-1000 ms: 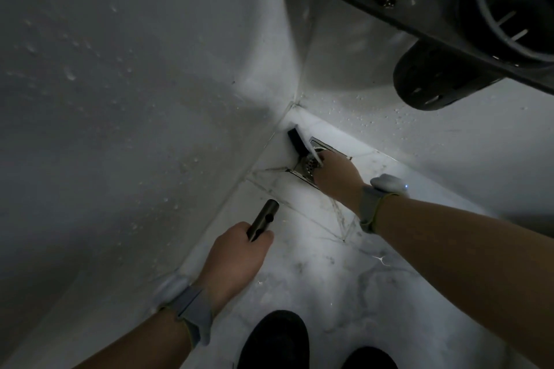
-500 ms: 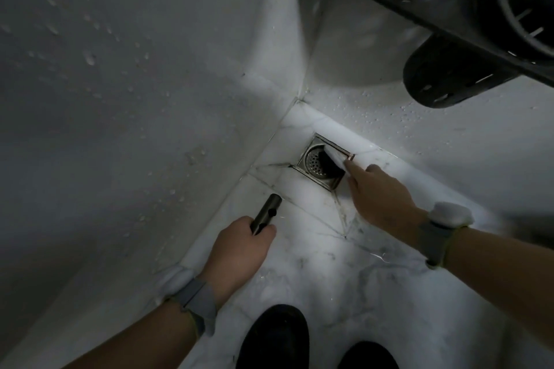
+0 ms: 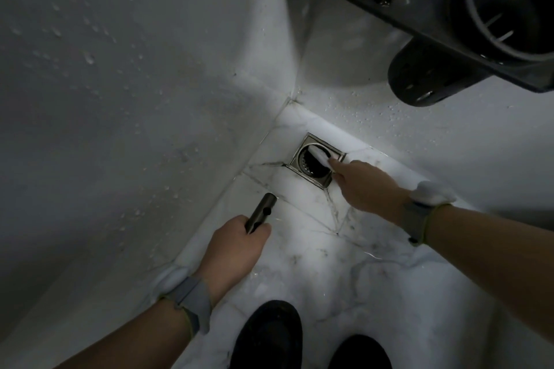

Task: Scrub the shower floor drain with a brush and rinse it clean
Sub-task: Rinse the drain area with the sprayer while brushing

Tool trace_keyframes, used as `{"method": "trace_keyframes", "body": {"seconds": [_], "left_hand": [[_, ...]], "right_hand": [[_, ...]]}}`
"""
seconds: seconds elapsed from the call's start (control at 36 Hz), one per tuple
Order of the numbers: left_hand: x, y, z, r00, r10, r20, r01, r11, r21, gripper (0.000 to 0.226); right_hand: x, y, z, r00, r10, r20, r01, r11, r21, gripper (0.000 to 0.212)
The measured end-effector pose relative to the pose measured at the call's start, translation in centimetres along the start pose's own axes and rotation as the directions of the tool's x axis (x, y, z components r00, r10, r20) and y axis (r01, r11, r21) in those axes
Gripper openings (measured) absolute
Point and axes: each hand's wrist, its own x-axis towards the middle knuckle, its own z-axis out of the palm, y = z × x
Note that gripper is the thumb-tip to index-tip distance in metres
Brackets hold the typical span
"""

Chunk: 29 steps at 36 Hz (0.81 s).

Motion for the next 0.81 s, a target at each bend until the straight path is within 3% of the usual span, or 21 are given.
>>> {"method": "trace_keyframes", "body": {"seconds": [0.17,0.25,0.33,0.44,0.61,0.81], "left_hand": [[-0.3,0.3,-0.1,1.000,0.003,-0.016,-0.003,1.000,0.010,0.034],[-0.6,0.4,0.0,1.000,0.001,-0.012,-0.001,1.000,-0.015,0.034],[-0.6,0.3,0.1,1.000,-0.010,-0.014,0.009,1.000,-0.029,0.034],[-1.1,-0.2,0.3,1.000,-0.017,-0.018,0.016,1.000,-0.008,0.039],[-1.8,-0.3,0.8,1.000,-0.008,0.008,0.008,1.000,-0.007,0.038],[-2.5,-0.9,1.5,0.997,0.041,0.065,-0.046,0.996,0.081,0.037]], "right_hand": [[1.0,-0.3,-2.5,0.990,-0.031,0.140,0.031,1.000,0.007,0.042],[1.0,0.5,-3.8,0.975,0.010,0.224,-0.043,0.988,0.146,0.039],[0.3,1.0,-4.5,0.955,0.035,0.295,-0.155,0.906,0.395,0.039],[-1.0,0.7,-3.3,0.947,0.073,0.311,-0.228,0.838,0.497,0.036],[-3.2,0.9,-2.0,0.961,0.052,0.271,-0.180,0.860,0.477,0.039],[-6.2,0.9,-0.5,0.994,0.003,0.106,-0.019,0.988,0.151,0.047]]}}
